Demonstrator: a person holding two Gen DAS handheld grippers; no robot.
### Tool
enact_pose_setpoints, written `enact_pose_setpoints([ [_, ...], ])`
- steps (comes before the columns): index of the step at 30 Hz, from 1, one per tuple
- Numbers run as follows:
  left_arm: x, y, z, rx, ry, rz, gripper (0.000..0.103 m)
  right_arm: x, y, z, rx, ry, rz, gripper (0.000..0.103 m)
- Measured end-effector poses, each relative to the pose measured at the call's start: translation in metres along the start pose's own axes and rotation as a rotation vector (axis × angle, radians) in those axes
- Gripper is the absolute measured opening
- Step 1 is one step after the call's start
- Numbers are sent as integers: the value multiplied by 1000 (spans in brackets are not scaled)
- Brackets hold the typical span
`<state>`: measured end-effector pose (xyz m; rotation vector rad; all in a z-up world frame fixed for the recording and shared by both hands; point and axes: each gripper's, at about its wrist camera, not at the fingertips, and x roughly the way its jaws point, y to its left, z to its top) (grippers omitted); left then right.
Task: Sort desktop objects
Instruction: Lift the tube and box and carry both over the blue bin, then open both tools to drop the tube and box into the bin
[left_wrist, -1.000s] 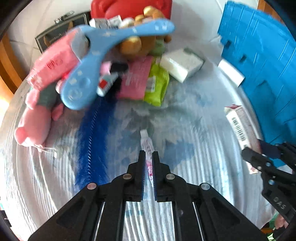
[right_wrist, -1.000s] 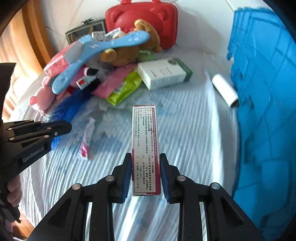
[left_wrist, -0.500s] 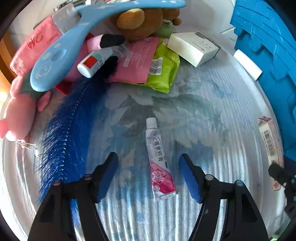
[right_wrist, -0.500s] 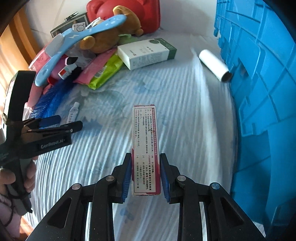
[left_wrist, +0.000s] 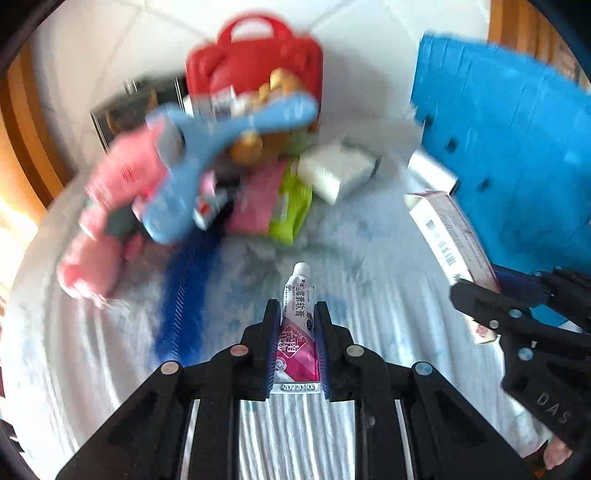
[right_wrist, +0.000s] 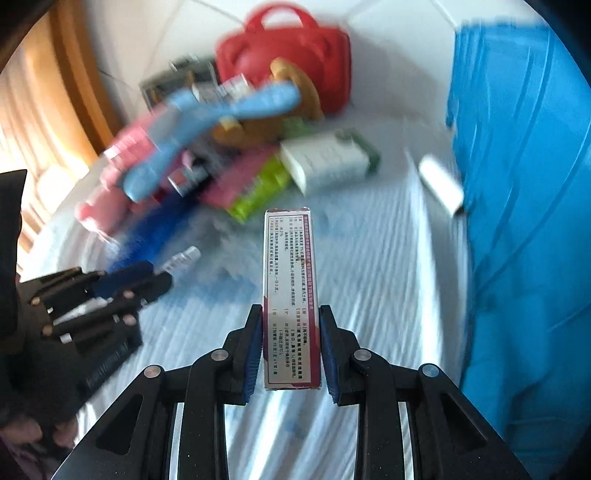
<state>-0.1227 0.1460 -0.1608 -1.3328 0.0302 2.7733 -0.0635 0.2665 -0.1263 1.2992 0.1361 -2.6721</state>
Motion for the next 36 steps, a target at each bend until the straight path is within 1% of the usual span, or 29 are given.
enact_pose_setpoints([
  [2, -24, -2, 14, 5, -73, 20, 18, -26, 8, 10, -20, -71, -3, 29],
  [3, -38, -2, 20, 6, -112, 25, 18, -46, 11, 17, -30, -127, -4, 29],
  [5, -63, -3, 32, 9, -180, 28, 18, -73, 13, 25, -36, -201, -5, 29],
  [7, -81, -7, 41, 13, -233, 32, 18, -104, 14, 34, -42, -282, -17, 29],
  [9, -100, -15, 52, 30, -294, 22, 18, -135, 10, 40, -45, -356, -45, 29],
  [11, -117, -29, 62, 49, -343, 11, 18, -158, 3, 43, -33, -407, -70, 29],
  [13, -131, -45, 72, 67, -384, -12, 18, -178, -7, 44, -19, -449, -105, 29],
  [15, -146, -66, 84, 90, -422, -47, 18, -201, -23, 43, 6, -491, -159, 29],
  [17, -160, -90, 94, 112, -456, -81, 18, -215, -38, 40, 27, -508, -208, 29],
  [19, -168, -111, 100, 132, -471, -109, 18, -229, -61, 35, 62, -518, -279, 29],
  [23, -179, -169, 112, 190, -483, -166, 18, -246, -118, 21, 167, -492, -400, 29],
  [24, -181, -178, 113, 200, -485, -176, 18, -249, -136, 14, 198, -479, -442, 29],
  [27, -184, -218, 116, 244, -492, -208, 18, -255, -171, -1, 243, -454, -515, 29],
  [32, -181, -284, 116, 316, -468, -248, 18, -259, -223, -19, 301, -421, -562, 29],
  [36, -172, -318, 117, 346, -434, -264, 18, -260, -250, -25, 314, -406, -570, 29],
])
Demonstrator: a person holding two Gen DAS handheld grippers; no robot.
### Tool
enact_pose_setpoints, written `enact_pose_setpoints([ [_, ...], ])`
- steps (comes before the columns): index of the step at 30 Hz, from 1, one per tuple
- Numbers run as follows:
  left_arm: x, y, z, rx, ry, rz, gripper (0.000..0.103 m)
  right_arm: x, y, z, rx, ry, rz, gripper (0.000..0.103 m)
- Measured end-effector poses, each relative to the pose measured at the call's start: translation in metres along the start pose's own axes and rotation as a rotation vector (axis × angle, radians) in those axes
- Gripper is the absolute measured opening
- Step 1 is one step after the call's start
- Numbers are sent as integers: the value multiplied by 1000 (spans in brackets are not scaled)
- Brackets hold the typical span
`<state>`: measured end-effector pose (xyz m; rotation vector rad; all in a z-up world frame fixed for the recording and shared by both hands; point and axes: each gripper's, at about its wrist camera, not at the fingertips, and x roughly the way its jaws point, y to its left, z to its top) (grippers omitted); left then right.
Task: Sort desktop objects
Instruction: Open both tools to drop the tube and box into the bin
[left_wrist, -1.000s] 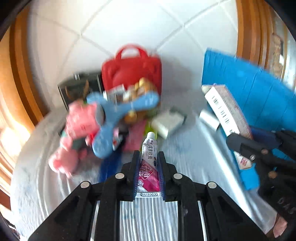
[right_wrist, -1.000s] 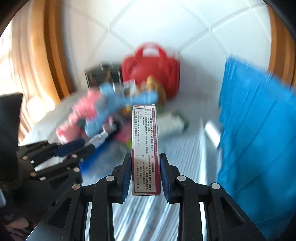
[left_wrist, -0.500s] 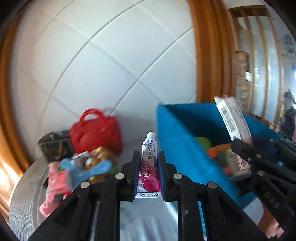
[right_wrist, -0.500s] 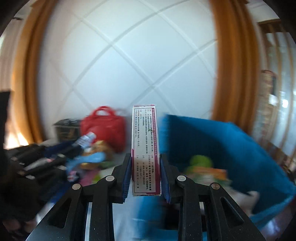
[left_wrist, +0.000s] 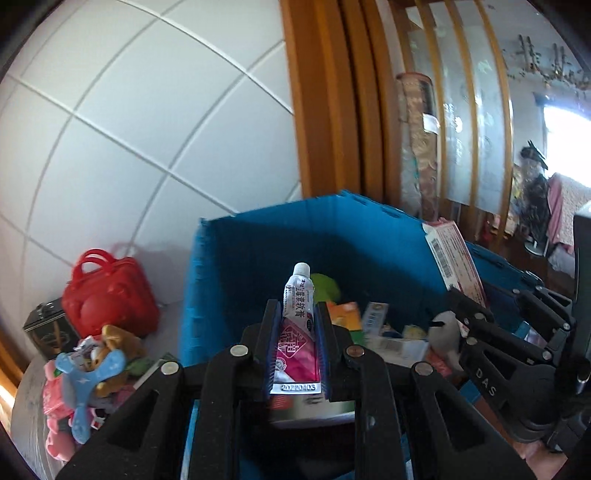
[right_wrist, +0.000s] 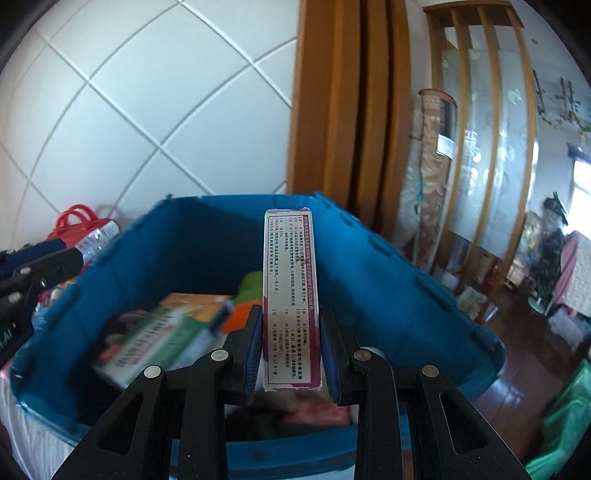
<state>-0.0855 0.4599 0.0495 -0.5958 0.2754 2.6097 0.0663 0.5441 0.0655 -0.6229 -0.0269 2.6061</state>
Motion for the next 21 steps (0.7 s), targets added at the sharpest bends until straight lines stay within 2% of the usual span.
enact_pose_setpoints([
  [5, 21, -17, 4, 12, 32, -8, 18, 18, -21, 4, 0, 13, -16, 29],
  [13, 39, -21, 10, 24, 50, -16, 18, 42, -33, 6, -11, 30, -74, 29],
  [15, 39, -23, 11, 41, 40, -2, 18, 42, -36, 7, -4, 20, -90, 36],
  [16, 37, -24, 12, 49, 35, 5, 18, 41, -36, 6, 0, 14, -92, 48],
  [17, 36, -24, 12, 57, 33, 10, 18, 41, -38, 7, 3, 8, -97, 71],
  [18, 34, -23, 13, 56, 31, 8, 20, 39, -38, 7, 4, -3, -102, 83],
  [19, 32, -21, 13, 51, 28, 8, 24, 37, -38, 8, 4, -13, -107, 102],
  [20, 30, -19, 14, 45, 25, 11, 39, 32, -37, 9, 2, -31, -120, 103],
  [21, 28, -17, 14, 38, 18, 17, 61, 31, -36, 11, -1, -38, -125, 103],
])
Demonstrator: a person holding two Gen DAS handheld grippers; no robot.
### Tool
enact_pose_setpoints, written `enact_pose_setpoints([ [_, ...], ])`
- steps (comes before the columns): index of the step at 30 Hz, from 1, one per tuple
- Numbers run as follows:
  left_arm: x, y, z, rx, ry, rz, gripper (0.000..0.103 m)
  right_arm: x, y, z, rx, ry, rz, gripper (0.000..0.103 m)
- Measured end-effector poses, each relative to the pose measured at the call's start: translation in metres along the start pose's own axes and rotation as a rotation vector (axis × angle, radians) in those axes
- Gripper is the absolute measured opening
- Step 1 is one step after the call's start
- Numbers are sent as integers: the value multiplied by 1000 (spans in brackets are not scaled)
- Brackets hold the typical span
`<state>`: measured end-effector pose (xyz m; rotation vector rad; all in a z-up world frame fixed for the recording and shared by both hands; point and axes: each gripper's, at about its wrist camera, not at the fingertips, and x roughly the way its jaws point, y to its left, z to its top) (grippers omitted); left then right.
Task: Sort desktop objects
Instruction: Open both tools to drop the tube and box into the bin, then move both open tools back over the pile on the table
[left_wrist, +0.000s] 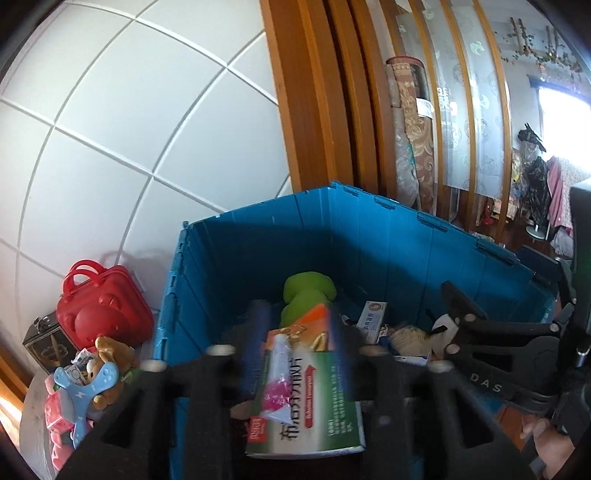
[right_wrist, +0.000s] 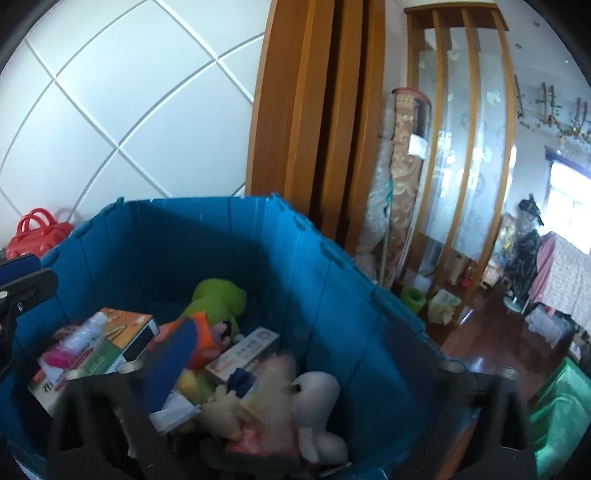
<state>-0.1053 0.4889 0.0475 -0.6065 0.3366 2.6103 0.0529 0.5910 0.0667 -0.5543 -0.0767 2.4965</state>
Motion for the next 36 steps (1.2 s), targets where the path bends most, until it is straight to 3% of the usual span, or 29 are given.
enact_pose_setpoints([
  [2, -9, 7, -2, -17, -36, 19, 80, -4, 1, 2, -2, -12, -2, 103],
  [7, -35, 31, -8, -48, -93, 67, 80, -20, 11, 6, -3, -35, 1, 103],
  [15, -71, 100, -40, -143, -102, 145, 80, -70, 68, 14, -29, -122, 175, 103],
  [24, -111, 217, -100, -240, -27, 281, 80, -112, 192, 12, -128, -143, 361, 103],
  [29, -123, 291, -146, -274, 61, 342, 80, -131, 263, 6, -155, -125, 436, 103],
  [34, -115, 358, -197, -326, 209, 368, 80, -126, 334, -13, -176, -47, 491, 103],
  [36, -111, 377, -215, -346, 246, 377, 80, -111, 362, -28, -198, 31, 490, 103],
])
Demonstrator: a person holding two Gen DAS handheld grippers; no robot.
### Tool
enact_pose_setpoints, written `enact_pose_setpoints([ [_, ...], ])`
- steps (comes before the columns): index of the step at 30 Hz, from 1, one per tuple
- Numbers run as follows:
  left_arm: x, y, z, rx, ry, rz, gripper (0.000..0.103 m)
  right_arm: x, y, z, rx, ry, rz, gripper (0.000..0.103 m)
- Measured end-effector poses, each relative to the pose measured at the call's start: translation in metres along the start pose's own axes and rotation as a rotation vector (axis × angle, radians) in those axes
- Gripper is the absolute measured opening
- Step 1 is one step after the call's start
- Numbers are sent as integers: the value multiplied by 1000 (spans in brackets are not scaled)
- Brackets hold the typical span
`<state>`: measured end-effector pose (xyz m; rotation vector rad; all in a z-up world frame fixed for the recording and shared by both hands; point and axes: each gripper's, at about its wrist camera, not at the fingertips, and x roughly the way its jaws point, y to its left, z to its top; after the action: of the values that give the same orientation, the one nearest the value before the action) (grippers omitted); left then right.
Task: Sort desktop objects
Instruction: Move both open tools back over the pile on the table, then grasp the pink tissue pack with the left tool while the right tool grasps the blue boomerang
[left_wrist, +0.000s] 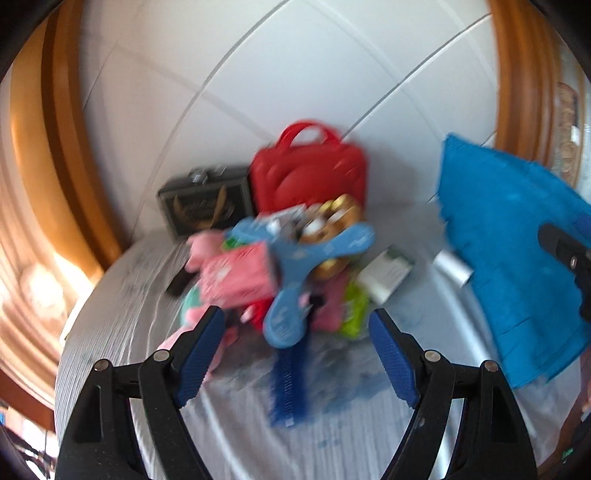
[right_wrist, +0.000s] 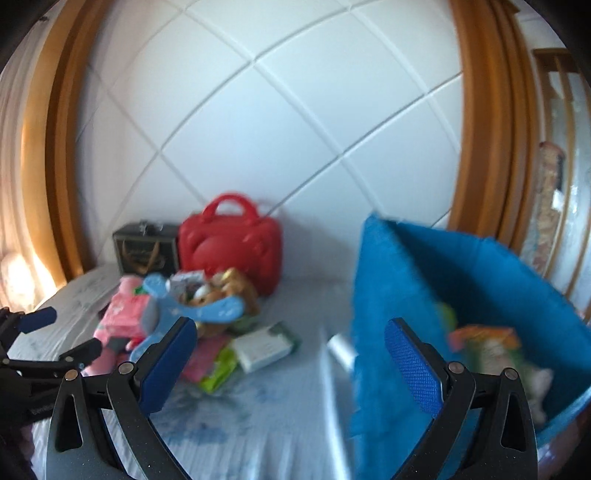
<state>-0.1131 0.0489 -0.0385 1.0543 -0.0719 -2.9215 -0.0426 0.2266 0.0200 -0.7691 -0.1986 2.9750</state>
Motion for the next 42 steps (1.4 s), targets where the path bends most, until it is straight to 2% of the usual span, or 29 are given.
enact_pose_setpoints([
  [7, 64, 60, -22, -51, 133, 37, 80, 68, 25, -29, 3, 210, 14, 103],
  [11, 106, 90, -23, -123, 196, 36, 80, 94, 27, -33, -7, 270, -5, 103],
  [15, 138, 104, -11, -182, 218, 4, 80, 124, 28, -31, -8, 314, -2, 103],
  [23, 190, 106, 39, -273, 209, -76, 80, 177, 49, -27, -21, 359, 46, 103],
  [25, 203, 94, 48, -256, 214, -96, 80, 187, 55, -28, -27, 371, 60, 103],
  [28, 227, 68, 53, -152, 247, -66, 80, 197, 60, -30, -35, 386, 74, 103],
  [29, 239, 60, 48, -104, 283, -19, 80, 200, 62, -31, -38, 393, 79, 103],
  [31, 245, 56, 38, -48, 294, 50, 82, 203, 66, -32, -44, 399, 86, 103],
  [33, 236, 68, 23, -56, 278, 25, 92, 205, 70, -32, -51, 402, 96, 103],
  [35, 229, 83, 9, -66, 300, 22, 98, 205, 75, -33, -56, 406, 107, 103],
  [37, 224, 95, -5, -63, 330, 33, 98, 206, 83, -34, -58, 414, 126, 103],
  [40, 223, 122, -30, -73, 393, 117, 98, 206, 100, -35, -56, 427, 168, 103],
  [42, 216, 134, -34, -97, 399, 107, 98, 206, 114, -36, -70, 436, 187, 103],
])
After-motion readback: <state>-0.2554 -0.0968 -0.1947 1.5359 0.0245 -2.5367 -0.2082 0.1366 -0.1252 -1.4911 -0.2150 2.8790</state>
